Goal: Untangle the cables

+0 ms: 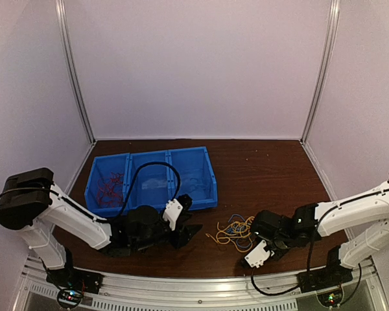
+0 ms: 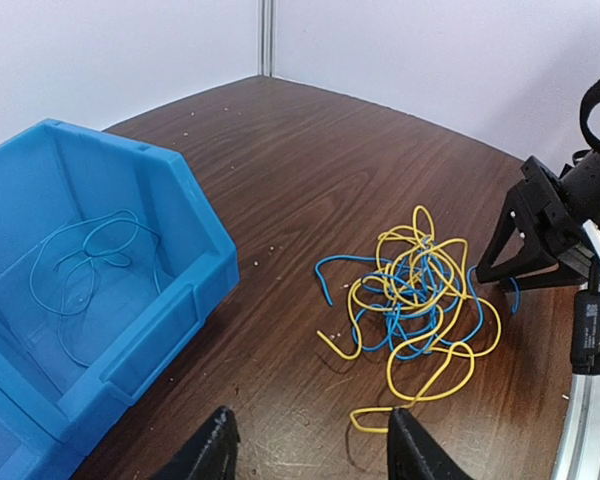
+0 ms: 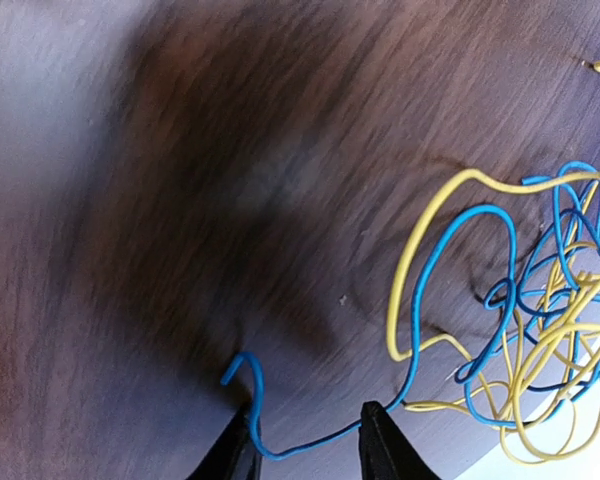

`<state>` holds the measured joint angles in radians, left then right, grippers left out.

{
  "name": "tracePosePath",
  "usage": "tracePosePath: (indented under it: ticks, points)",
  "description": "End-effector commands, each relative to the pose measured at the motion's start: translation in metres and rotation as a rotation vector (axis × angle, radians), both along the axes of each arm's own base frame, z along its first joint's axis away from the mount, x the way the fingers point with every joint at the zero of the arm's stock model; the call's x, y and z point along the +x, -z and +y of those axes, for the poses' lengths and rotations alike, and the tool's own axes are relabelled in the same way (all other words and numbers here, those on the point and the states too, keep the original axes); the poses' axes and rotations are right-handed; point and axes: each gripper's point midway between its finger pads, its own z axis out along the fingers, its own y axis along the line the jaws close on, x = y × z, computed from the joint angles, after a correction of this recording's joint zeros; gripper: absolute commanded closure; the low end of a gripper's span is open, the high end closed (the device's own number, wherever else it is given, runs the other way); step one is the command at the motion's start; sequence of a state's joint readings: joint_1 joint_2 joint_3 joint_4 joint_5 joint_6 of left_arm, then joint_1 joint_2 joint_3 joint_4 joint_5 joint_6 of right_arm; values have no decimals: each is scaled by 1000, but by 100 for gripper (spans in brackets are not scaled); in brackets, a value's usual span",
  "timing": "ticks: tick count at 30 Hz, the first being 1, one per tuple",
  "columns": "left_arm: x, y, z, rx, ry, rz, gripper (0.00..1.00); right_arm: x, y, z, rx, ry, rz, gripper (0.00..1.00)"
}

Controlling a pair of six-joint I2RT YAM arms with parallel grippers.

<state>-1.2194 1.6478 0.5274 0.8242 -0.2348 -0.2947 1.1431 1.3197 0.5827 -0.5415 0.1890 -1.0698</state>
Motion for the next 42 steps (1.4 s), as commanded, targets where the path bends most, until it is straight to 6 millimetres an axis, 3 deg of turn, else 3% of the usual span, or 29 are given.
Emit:
tracePosePath:
  ticks: [1, 5, 10, 16, 21, 25, 30, 32, 36, 39, 42]
  points:
    - [3, -18, 0, -71, -23, -17, 48, -3, 5, 9, 9, 6, 6, 71]
    - [3, -18, 0, -69, -25, -17, 48, -3, 0, 20, 50, 20, 20, 100]
    - [-7, -31, -7, -75, 54, -112, 48, 0, -38, 46, 180, 67, 68, 100]
    - [-13, -56, -33, -40, 129, -293, 47, 5, -114, 80, 459, 163, 327, 100]
    - [-11, -67, -52, -70, 143, -414, 46, 16, -157, 86, 624, 221, 440, 100]
    - [-7, -89, -49, -255, 34, -477, 39, 23, -185, 84, 757, 266, 534, 100]
    - [-13, -95, -91, -338, 117, -488, 40, 26, -215, 83, 866, 282, 599, 100]
    - [-13, -88, -110, -340, 151, -470, 40, 28, -225, 83, 893, 282, 608, 100]
    - [6, -55, -154, -260, 129, -423, 43, 29, -245, 88, 931, 256, 627, 100]
    - [23, -35, -168, -241, 58, -389, 65, 31, -264, 91, 948, 238, 626, 100]
    - [25, -16, -175, -206, 64, -374, 79, 34, -285, 91, 979, 220, 595, 100]
